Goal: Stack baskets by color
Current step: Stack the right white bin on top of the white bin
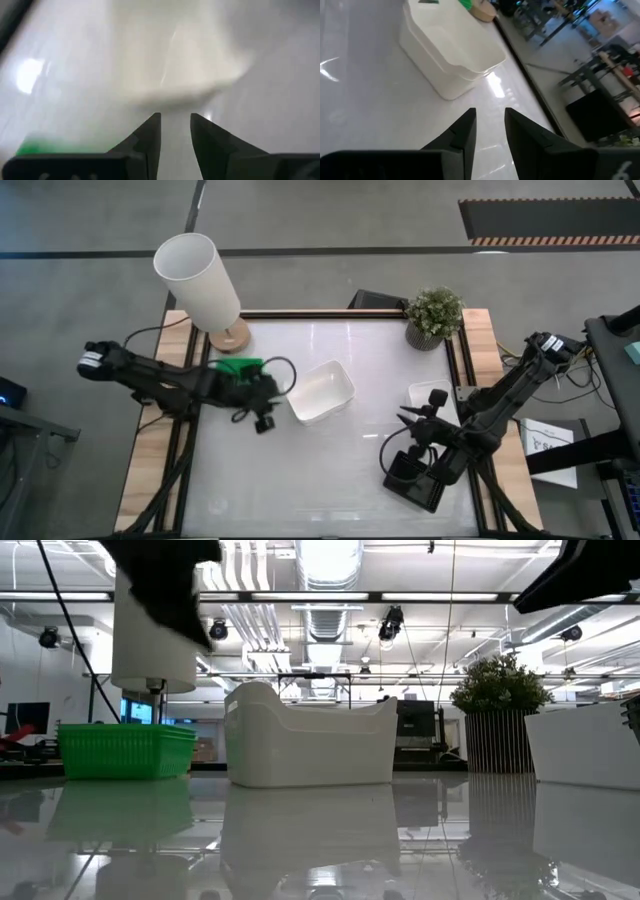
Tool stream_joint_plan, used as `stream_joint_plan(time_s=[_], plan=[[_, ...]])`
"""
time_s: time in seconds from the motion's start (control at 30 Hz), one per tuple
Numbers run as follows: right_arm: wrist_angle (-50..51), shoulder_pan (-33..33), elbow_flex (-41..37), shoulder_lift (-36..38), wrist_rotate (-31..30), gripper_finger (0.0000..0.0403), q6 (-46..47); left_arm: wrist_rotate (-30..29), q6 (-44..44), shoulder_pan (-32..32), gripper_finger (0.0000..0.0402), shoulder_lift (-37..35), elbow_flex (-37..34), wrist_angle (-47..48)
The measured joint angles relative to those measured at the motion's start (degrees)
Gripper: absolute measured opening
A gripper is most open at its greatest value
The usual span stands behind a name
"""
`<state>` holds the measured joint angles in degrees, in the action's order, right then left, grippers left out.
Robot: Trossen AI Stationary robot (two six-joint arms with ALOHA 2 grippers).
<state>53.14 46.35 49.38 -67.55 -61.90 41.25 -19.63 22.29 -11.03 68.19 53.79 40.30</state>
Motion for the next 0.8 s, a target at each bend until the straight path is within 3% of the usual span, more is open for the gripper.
stream_joint_plan(time_s=[0.2, 0.33, 0.47, 0.8], plan=[[-2.8, 0.0, -3.3, 0.0, -1.5, 0.0083, -0.1, -5.9, -10.4, -8.5, 0.0089, 2.7, -4.1, -31.5], [-3.1, 0.0, -4.2, 0.0, -1.5, 0.0069, -1.0, -6.2, -14.2, -12.0, 0.0089, 5.4, -6.3, -43.6], [-3.0, 0.0, -4.5, 0.0, -3.6, 0.0058, -3.0, -6.2, -15.2, -13.2, 0.0089, 8.0, -7.7, -48.5], [-2.9, 0.0, -4.6, 0.0, -5.4, 0.0043, -6.6, -6.7, -15.1, -13.2, 0.0089, 9.7, -8.0, -49.5]])
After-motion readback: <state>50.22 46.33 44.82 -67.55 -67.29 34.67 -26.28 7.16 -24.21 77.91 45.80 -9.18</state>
